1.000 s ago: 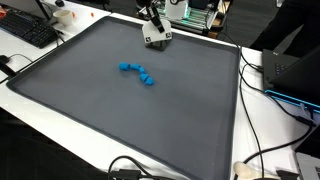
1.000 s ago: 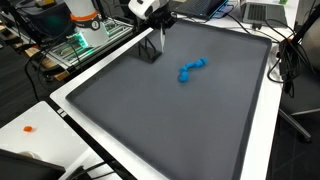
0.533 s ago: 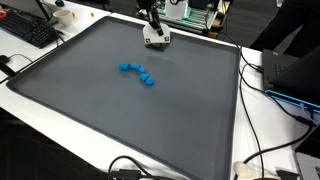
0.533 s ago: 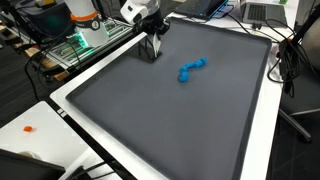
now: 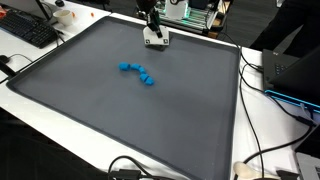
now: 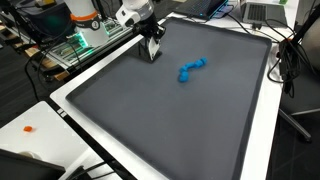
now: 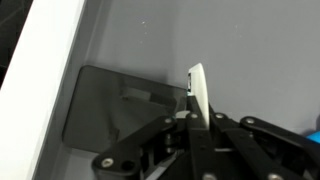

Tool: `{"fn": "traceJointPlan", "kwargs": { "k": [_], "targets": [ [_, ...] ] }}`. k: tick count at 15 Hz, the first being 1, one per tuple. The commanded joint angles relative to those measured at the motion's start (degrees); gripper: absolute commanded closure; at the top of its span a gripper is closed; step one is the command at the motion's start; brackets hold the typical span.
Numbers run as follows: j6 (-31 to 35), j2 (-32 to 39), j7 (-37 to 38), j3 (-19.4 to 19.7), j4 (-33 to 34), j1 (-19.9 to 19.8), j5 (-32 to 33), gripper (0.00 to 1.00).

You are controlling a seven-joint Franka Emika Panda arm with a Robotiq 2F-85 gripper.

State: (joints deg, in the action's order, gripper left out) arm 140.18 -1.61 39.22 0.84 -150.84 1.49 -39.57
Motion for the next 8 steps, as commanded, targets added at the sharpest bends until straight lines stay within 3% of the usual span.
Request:
{"fn": "traceJointPlan", "kwargs": {
  "k": [1, 8],
  "targets": [
    [2.33, -1.46, -0.21, -0.40, -2.43, -0.54, -3.37, 0.99],
    [5.02, -0.79, -0.05, -0.56, -2.84, -0.43, -5.16, 0.99]
  ]
}}
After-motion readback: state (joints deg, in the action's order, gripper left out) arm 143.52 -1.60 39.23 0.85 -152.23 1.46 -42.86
